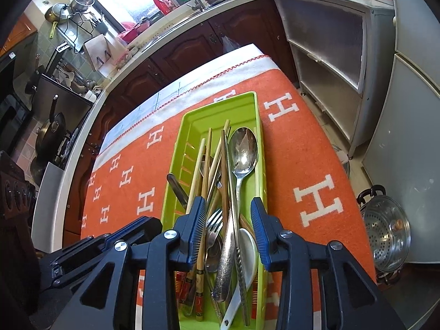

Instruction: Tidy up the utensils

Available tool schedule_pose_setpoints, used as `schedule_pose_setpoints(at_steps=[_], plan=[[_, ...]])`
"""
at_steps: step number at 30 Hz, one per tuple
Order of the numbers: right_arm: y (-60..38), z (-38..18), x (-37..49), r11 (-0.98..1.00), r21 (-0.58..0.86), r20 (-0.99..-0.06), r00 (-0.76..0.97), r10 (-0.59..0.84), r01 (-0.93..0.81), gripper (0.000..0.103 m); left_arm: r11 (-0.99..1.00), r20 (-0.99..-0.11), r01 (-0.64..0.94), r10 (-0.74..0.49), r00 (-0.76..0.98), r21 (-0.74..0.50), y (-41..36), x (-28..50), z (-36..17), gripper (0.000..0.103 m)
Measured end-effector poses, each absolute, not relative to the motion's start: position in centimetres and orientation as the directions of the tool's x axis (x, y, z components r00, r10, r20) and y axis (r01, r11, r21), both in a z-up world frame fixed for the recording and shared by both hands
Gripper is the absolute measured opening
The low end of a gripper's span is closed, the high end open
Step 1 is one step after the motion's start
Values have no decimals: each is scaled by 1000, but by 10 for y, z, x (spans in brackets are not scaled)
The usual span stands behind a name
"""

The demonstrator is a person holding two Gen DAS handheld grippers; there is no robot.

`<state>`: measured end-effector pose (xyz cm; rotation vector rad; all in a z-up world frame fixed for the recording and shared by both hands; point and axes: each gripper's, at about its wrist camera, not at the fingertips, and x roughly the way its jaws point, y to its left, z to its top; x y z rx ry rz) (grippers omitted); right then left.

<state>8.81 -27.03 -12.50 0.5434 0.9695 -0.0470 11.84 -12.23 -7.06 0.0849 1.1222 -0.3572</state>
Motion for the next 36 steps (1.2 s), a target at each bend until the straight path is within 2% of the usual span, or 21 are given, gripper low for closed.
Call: schedule_pose_setpoints(at_steps=[4, 6, 10, 18, 25, 30, 36], plan=[[-270, -122, 83, 877, 384, -798, 582, 159, 287, 37, 951, -888, 298, -204, 412, -81, -114, 115, -68, 44], [-272, -122, 79, 873, 391, -797, 581, 164, 290, 39, 953, -887, 289, -208, 412, -89, -108, 114, -68, 51], [-269, -120, 74, 880, 379, -798, 583, 155, 285, 47, 956, -879, 283, -199, 433, -78, -99, 111, -62, 53], [-250, -112, 59, 895, 368, -798, 580, 164, 252, 49, 963, -867, 264, -183, 464, -61, -74, 98, -53, 61], [-222, -99, 41, 915, 329, -795, 591, 135, 235, 66, 974, -852, 215, -168, 496, -67, -40, 87, -43, 67], [-200, -83, 29, 930, 315, -791, 594, 146, 190, 68, 984, -838, 170, -138, 529, -54, -13, 74, -30, 72], [-158, -43, 3, 953, 287, -746, 646, 159, 97, 84, 995, -795, 102, -63, 604, -1, 22, 46, -4, 76]])
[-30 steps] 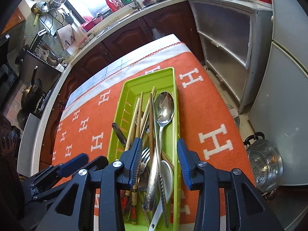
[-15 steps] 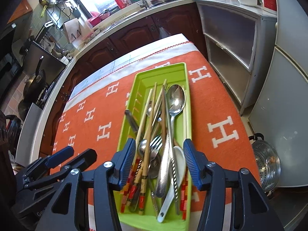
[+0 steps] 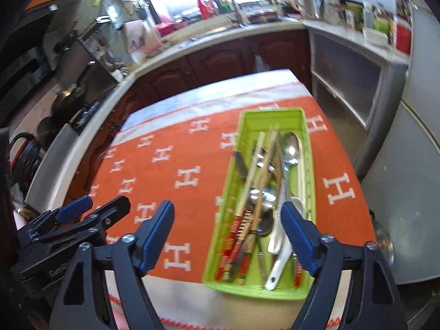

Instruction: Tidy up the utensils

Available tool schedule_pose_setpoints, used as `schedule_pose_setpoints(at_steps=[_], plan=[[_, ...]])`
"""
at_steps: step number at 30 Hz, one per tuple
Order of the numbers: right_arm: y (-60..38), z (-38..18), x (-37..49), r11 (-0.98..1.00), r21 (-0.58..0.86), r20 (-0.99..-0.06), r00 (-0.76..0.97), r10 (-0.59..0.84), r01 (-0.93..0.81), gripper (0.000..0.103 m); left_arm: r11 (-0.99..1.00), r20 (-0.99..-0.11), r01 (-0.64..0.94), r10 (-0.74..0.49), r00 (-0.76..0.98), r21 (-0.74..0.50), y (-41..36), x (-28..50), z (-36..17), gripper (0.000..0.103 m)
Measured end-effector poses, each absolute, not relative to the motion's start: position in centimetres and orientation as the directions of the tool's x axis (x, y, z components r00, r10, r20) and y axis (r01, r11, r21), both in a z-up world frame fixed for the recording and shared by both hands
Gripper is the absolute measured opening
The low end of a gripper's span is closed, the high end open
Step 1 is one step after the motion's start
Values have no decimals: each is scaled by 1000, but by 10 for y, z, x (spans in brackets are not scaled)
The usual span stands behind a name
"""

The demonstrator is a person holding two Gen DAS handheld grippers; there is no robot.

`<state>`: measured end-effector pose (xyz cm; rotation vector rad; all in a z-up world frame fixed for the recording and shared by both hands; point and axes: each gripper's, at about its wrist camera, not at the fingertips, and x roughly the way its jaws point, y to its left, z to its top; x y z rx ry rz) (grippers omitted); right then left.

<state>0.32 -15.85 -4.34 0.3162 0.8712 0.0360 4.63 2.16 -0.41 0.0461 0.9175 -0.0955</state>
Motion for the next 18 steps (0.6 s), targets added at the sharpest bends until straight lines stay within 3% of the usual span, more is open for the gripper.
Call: schedule_pose_setpoints(at_steps=[8, 18], plan=[[-103, 9, -21, 974, 227, -690, 706, 158, 4, 93, 999, -750, 6, 26, 661, 40, 63, 10, 22, 82], [-76, 27, -35, 980, 192, -665, 728, 167, -50, 95, 997, -738, -59, 72, 671, 44, 88, -12, 28, 82]])
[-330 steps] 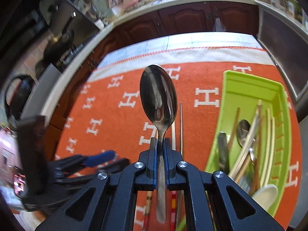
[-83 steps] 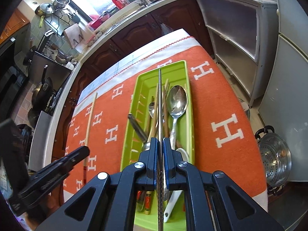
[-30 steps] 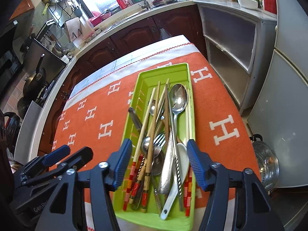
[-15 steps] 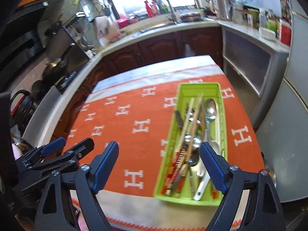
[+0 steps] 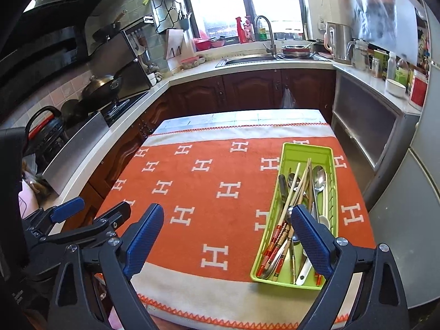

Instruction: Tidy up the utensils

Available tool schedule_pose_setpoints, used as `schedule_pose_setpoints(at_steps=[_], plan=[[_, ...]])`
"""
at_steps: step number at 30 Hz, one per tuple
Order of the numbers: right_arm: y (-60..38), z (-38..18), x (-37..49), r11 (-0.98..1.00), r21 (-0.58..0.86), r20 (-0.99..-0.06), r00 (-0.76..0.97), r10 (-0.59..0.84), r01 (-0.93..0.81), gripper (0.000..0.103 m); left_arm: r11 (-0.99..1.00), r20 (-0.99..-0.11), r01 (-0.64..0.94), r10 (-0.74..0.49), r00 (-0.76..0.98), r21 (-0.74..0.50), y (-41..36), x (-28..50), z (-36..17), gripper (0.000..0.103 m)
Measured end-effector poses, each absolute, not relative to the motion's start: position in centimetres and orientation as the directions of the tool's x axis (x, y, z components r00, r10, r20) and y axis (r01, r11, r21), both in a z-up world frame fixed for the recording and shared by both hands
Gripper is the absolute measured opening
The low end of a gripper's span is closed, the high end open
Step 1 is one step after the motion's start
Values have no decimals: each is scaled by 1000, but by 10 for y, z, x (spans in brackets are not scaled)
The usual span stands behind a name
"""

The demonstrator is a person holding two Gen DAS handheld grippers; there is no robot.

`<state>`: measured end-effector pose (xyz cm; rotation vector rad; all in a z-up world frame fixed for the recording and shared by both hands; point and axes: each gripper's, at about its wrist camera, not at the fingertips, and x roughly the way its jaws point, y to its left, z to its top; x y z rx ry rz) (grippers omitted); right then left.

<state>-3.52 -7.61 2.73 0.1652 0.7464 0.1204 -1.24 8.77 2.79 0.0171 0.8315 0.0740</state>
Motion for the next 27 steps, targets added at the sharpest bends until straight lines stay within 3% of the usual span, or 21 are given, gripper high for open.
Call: schedule_pose_setpoints(at_steps=[27], plan=[[-70, 14, -18, 978, 200, -694, 697, 180, -53, 95, 996, -757, -80, 76, 649, 32, 94, 0, 18, 82]])
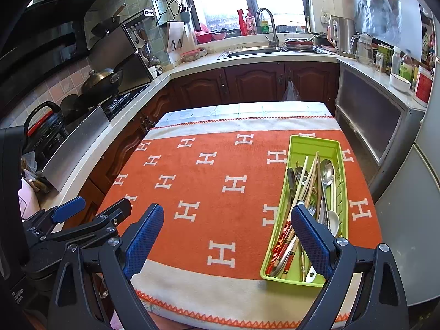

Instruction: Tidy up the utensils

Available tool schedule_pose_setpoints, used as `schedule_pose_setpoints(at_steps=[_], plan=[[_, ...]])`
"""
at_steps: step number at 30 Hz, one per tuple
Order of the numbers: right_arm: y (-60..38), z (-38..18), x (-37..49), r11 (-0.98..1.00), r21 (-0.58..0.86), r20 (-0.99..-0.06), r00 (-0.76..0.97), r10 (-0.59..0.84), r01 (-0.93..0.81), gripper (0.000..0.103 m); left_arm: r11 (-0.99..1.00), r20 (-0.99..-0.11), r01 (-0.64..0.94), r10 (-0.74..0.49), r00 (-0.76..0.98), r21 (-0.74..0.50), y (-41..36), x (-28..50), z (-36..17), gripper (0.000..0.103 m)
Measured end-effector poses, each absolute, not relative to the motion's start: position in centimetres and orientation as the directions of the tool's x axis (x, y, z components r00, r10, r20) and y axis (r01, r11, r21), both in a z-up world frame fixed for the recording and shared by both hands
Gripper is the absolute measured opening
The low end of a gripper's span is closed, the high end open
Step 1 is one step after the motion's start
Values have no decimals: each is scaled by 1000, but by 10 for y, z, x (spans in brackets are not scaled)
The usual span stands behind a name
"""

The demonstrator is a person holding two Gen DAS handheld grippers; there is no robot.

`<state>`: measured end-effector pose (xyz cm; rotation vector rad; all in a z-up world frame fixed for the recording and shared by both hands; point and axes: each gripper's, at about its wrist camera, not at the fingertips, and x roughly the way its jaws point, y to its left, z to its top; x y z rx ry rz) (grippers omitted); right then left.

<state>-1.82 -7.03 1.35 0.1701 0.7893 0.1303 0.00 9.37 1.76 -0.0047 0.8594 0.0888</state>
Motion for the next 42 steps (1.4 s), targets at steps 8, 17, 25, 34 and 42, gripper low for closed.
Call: schedule_pose_setpoints(at_steps=[8, 17, 25, 34, 42], plan=[[-69, 10, -16, 978, 203, -697, 693, 184, -55, 95, 996, -762, -84, 78, 643, 31, 96, 3, 15, 82], [-67, 5, -15, 976, 210, -700, 688, 190, -57, 95, 995, -765, -89, 83, 639, 34, 95, 4, 14, 82], [-66, 4, -14, 976, 210, -702, 686, 191, -56, 95, 995, -767, -90, 82, 636, 32, 95, 3, 14, 82], [-63, 3, -12, 976, 209, -712, 676, 192, -57, 95, 996, -776, -91, 72, 627, 19, 98, 5, 11, 82], [-63, 1, -9, 975, 217, -718, 667, 198, -56, 95, 995, -780, -94, 77, 621, 23, 98, 6, 8, 82]])
